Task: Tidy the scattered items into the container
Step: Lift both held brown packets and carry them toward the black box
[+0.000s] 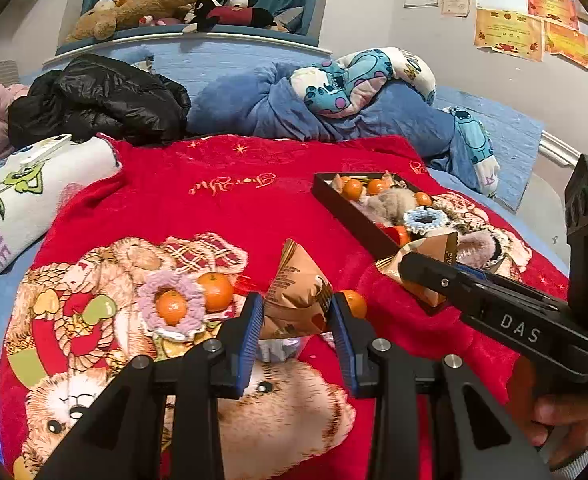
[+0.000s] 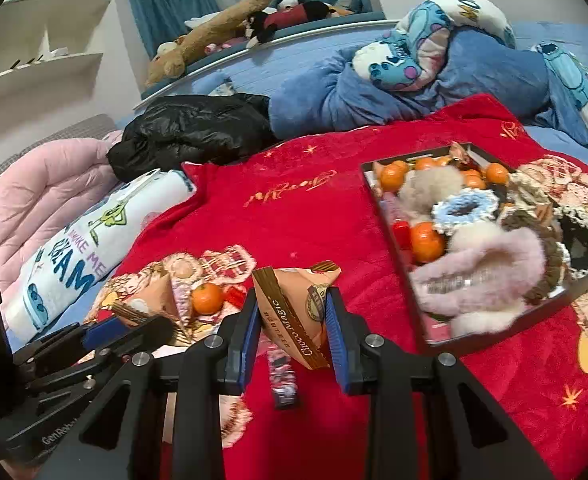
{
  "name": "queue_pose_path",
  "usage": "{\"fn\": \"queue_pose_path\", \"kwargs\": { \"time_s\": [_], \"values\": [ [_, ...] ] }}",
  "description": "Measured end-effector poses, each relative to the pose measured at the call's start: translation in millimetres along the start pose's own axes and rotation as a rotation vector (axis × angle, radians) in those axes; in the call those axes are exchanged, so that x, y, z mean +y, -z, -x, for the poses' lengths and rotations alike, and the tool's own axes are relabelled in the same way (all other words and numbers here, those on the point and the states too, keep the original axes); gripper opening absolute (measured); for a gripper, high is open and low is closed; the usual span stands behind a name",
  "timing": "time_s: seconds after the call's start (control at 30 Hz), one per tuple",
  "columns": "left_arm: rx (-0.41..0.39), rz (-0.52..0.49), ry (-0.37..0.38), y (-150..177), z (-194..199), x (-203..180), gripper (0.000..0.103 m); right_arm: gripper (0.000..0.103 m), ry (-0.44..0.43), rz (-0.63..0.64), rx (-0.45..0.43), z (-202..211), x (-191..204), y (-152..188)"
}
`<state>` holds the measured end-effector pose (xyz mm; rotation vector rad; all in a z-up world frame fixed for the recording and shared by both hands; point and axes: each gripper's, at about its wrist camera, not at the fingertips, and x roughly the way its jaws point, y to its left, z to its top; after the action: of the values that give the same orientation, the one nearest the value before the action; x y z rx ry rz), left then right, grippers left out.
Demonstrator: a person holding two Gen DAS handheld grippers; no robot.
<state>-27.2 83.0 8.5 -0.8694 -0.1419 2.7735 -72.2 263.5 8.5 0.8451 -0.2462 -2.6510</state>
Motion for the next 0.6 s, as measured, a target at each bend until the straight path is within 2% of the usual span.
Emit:
{"fn": "queue_pose_path", "kwargs": {
  "time_s": [0.27, 0.6],
  "values": [
    [0.003, -0.017, 0.041, -1.7, -4.0, -27.0, 0.036, 0.030, 0.057, -0.054, -0.015, 16.6, -41.3, -1.5],
    [0.004, -0.048, 0.140, -3.8, -6.2, -62.2, 0.036, 0.030, 0.141, -0.115, -0.035, 42.9, -91.0, -0.4]
  ]
}}
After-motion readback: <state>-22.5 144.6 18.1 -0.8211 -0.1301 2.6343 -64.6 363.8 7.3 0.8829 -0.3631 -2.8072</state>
